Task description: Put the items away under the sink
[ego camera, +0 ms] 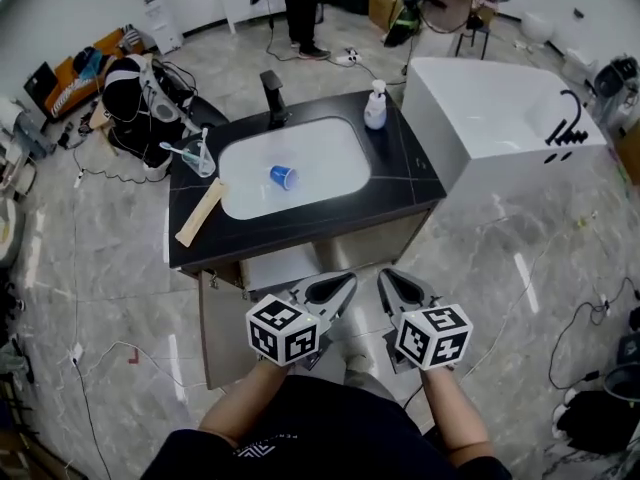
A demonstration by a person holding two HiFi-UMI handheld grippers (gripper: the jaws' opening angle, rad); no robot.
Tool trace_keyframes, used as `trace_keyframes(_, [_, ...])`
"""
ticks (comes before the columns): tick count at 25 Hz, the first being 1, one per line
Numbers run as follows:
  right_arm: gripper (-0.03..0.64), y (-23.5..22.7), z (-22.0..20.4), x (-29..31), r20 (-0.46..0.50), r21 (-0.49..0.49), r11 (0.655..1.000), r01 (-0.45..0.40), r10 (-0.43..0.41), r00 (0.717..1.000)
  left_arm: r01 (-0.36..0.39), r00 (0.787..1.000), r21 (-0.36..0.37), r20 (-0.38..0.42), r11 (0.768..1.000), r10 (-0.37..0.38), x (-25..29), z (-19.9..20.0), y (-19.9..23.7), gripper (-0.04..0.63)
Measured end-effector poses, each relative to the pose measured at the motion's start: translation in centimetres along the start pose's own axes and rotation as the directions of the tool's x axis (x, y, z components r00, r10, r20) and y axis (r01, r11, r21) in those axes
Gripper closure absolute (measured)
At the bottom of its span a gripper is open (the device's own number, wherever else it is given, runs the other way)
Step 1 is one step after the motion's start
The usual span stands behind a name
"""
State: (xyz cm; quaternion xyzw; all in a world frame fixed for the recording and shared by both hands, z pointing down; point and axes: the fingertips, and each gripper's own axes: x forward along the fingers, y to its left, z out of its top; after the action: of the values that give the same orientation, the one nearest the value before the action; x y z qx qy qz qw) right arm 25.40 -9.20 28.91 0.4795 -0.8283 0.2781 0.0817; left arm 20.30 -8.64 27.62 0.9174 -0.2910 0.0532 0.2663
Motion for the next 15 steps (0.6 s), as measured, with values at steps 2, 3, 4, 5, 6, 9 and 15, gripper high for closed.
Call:
trace_keyframes(2, [0.581,-0.1,0.3,0.9,-0.008,0.002,1.000,-0.015,0.015,1.000,-0.027,1.000,-0.003,0.008,1.000,0.027,0.1,0.5,1.0,0.581])
trace_keyframes(3, [0.581,-0.2,0.5,1.5,-0.013,0.000,1.000,-0.020,0.020,1.000,-0.039,0.999,-0.004,0.014,0.999,0.039,0.2,0.8,1.6,0.581])
trace_keyframes(4, [0.581,-0.4,0.8,2.1,-0.019,-0.003,1.000,-0.024,0.023,1.000,-0.049,0.999,-0.001,0.021,0.999,0.049,0.4,1.2,2.3,0.581])
trace_keyframes(5, [0.581,-0.6,1.1,2.8,-0.024,-0.006,1.000,-0.025,0.025,0.999,-0.054,0.998,0.003,0.027,0.999,0.054,0.7,1.6,2.9,0.581])
trace_keyframes(6, [0.581,-0.8,1.6,3.6,-0.029,-0.009,1.000,-0.024,0.024,0.999,-0.055,0.998,0.004,0.030,0.998,0.055,0.9,2.0,3.6,0.581])
trace_keyframes(9, [0.581,-1.5,2.7,5.7,-0.036,-0.008,1.000,-0.012,0.012,0.999,-0.041,0.999,-0.009,0.030,0.999,0.041,1.6,3.1,5.4,0.581])
trace_keyframes(15, [0.581,-2.7,5.4,10.0,-0.024,0.009,1.000,-0.010,0.011,1.000,-0.030,0.999,0.014,0.021,0.999,0.029,3.3,5.8,9.6,0.581])
